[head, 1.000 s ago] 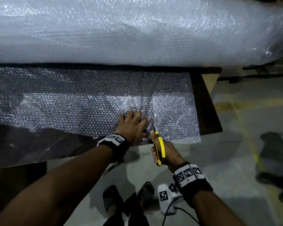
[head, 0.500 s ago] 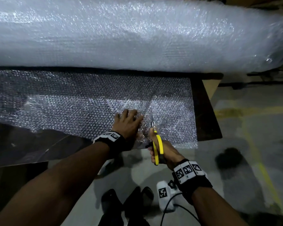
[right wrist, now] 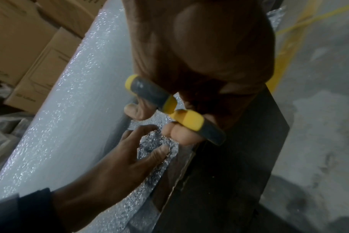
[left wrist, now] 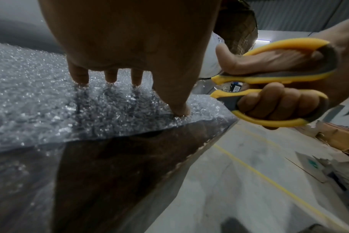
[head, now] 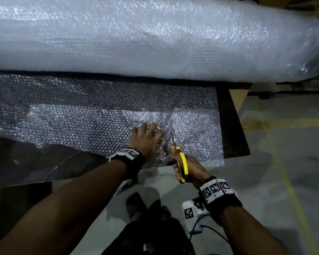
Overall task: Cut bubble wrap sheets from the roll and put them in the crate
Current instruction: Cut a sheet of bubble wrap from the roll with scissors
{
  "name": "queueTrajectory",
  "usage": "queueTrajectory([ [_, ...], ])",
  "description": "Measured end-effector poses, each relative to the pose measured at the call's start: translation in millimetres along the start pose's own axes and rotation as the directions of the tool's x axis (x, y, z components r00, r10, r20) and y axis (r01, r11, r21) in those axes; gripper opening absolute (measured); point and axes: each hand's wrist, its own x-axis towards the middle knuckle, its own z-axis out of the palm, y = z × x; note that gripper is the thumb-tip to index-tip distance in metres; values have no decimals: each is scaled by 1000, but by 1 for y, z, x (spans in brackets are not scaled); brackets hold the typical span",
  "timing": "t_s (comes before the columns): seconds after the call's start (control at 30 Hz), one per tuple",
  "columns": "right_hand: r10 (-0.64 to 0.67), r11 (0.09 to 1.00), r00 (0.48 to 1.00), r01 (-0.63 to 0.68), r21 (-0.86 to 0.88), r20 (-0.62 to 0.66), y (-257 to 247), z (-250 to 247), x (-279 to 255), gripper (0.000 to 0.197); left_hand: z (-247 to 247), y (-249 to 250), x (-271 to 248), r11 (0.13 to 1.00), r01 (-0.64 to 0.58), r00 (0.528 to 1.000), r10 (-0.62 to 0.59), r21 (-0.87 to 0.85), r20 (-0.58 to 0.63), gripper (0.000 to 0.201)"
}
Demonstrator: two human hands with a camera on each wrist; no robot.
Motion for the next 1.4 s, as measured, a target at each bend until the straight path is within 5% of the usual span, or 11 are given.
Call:
queueTrajectory([
  [0.13, 43, 999, 998, -42, -19, 40, -3, -1, -2, 79, 3, -2, -2, 1000, -19, 1000, 19, 9, -10, 79],
  [0.4, 15, 1000, 1000, -15, -11, 9, -2, -8, -6, 67, 0, 6, -11, 990, -100, 992, 107, 95, -69, 79],
  [0.53, 1, 998, 995, -8, 68, 102, 4, -10, -10, 50, 4, 7, -20, 974, -205, 973, 214, 98, -91, 63],
  [0.8, -60, 994, 974, 39, 101, 216, 17, -15, -18, 22, 4, 7, -25, 975, -203, 975, 209, 90, -75, 69],
  [1.03, -156, 981, 988, 154, 115, 9, 18, -13, -20, 39, 5, 8, -23, 982, -174, 982, 179, 71, -59, 66],
  [1.4, -104, 988, 994, 101, 114, 25, 10, -22, -25, 86, 4, 11, -20, 990, -123, 991, 127, 74, -43, 69],
])
